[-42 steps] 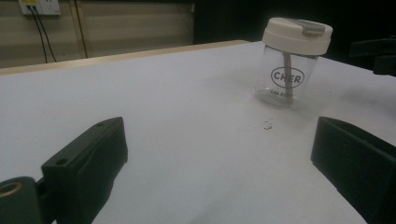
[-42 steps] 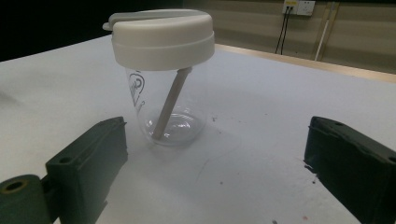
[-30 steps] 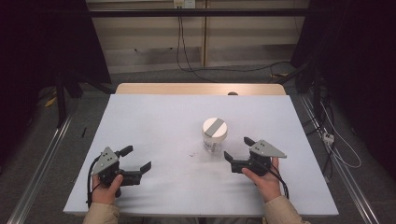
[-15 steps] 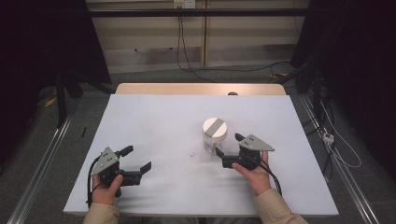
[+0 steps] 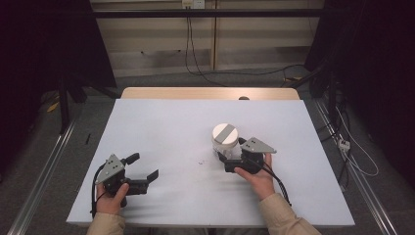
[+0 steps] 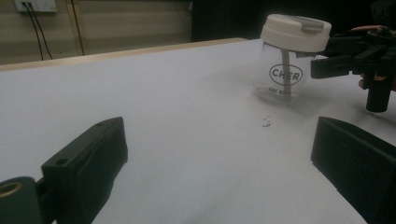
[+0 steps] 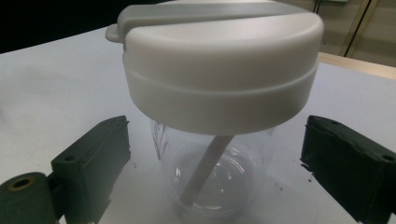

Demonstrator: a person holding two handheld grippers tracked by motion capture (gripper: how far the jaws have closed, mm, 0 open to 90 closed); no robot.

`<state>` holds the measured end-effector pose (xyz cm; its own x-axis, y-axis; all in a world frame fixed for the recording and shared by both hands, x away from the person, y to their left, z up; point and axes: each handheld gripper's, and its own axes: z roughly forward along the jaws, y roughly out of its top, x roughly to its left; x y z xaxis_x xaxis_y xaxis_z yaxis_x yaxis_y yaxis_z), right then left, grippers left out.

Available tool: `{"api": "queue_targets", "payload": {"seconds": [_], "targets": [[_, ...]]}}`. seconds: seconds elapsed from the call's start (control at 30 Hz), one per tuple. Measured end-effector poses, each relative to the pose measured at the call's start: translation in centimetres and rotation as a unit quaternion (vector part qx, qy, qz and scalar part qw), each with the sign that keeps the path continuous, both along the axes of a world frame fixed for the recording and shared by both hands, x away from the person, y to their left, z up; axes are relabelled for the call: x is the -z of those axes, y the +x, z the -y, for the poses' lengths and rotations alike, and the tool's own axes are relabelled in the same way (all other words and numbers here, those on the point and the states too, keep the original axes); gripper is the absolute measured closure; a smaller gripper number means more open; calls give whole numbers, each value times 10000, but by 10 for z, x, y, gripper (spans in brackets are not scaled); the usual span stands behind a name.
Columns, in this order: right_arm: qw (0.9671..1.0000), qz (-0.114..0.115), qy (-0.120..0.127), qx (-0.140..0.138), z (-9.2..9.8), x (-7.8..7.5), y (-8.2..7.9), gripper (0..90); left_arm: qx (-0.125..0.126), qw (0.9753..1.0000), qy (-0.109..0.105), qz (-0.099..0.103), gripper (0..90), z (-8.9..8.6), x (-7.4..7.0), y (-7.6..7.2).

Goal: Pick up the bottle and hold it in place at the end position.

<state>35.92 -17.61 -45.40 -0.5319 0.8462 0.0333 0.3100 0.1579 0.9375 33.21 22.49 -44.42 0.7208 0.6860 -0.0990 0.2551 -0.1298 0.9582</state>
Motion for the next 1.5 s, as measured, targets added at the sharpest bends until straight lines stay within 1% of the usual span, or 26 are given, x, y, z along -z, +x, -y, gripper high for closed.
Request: {"api": "queue_targets", "payload": {"seconds": [0.17,0.43,0.63,0.77,0.97,1.13,1.3,1.4,1.5], "targets": [[10000,-47,-7,27,-3,-1,6,81,15,10000,8,-1,34,0,0,0],[9998,-156,-109,32,-7,2,17,102,25,10000,-8,-29,34,0,1,0],[9998,-201,-74,-26,-9,2,23,109,58,10000,19,-35,34,1,2,1],[9999,-144,-32,-48,-12,2,25,177,74,10000,11,-45,34,1,2,1],[9999,-49,-128,-100,-14,2,25,185,75,10000,-4,-49,34,1,3,1],[9999,-51,-98,-108,-13,2,25,186,67,10000,-17,-43,34,2,2,1],[9999,10,-77,-113,-13,1,25,187,64,10000,-27,-47,34,1,3,1],[10000,3,-16,-93,-13,-1,26,187,60,10000,-33,-44,34,2,3,1],[10000,12,-29,-84,-13,-3,28,187,58,10000,-28,-40,34,1,2,1]]}}
